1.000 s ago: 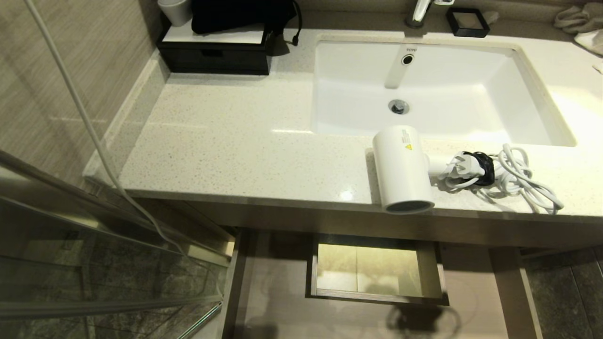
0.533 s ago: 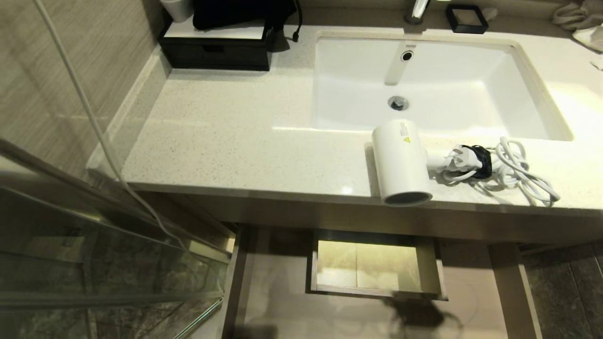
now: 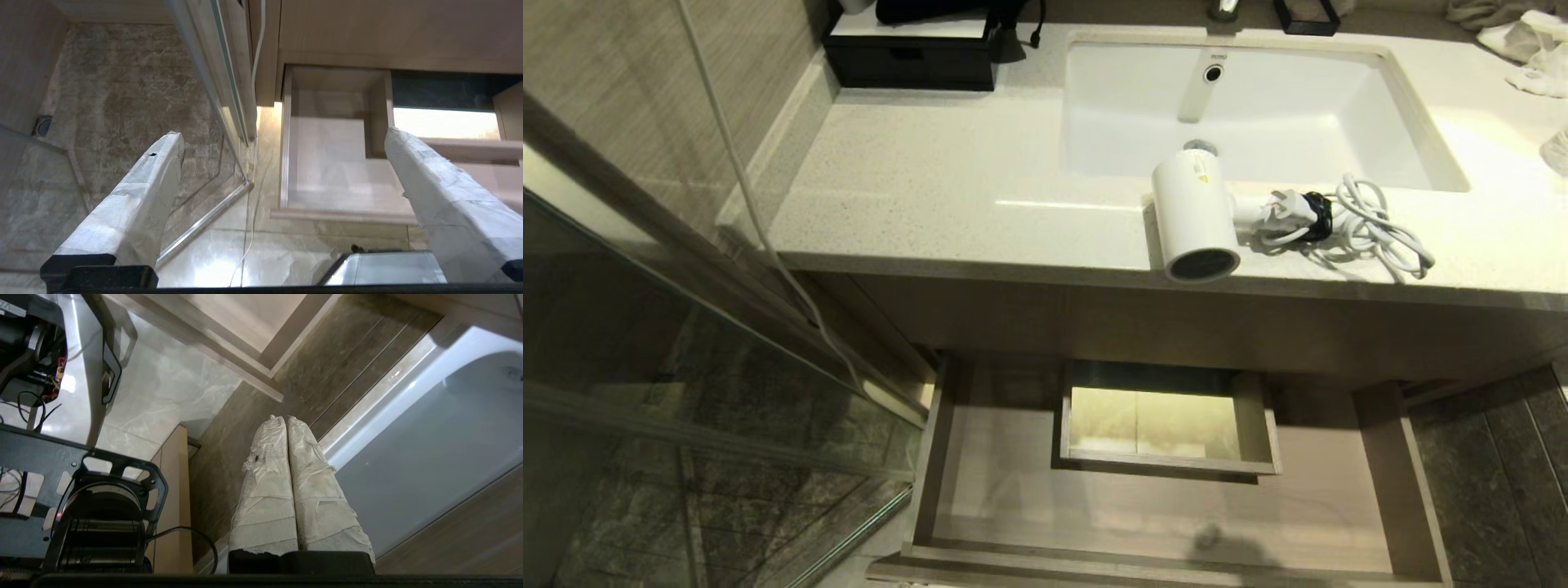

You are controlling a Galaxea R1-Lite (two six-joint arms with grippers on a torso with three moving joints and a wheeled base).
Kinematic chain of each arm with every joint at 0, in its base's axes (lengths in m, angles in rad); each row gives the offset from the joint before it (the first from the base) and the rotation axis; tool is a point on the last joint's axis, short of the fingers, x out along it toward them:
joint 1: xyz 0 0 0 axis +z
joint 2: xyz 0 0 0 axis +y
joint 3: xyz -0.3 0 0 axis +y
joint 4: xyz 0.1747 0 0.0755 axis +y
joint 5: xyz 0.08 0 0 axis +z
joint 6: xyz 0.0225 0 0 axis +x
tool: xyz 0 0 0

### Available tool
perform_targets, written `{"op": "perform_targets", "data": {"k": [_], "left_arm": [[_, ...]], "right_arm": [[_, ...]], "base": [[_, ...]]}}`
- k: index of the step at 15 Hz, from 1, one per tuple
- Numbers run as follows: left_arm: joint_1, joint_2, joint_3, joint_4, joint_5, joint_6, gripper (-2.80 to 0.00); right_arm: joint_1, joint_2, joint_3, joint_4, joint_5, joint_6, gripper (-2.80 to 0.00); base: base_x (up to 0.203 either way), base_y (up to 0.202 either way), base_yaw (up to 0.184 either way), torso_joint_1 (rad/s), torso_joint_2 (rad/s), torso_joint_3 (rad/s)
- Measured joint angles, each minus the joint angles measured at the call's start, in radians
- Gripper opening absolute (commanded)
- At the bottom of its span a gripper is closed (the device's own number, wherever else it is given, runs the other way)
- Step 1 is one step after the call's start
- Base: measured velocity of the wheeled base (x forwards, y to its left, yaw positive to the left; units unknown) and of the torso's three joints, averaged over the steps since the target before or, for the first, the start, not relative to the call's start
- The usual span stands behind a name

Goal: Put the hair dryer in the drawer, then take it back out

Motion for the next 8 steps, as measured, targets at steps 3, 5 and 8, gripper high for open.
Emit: {"op": "perform_targets", "data": {"k": [3,5,8], "left_arm": [[0.000,0.000,0.000,0.000,0.000,0.000,0.00],[0.000,0.000,0.000,0.000,0.000,0.000,0.00],[0.000,0.000,0.000,0.000,0.000,0.000,0.00]], "right_arm": [[0.000,-0.012,0.012,-0.008,0.000,0.000,-2.80],[0.000,-0.015,0.016,-0.007,0.000,0.000,-2.80],[0.000,-0.017,0.025,-0.013,0.000,0.002,-2.80]], "base": [[0.000,0.000,0.000,-0.286,0.03,-0.257],[0.000,0.000,0.000,-0.260,0.00,-0.269],[0.000,0.000,0.000,-0.090,0.00,-0.100]]}}
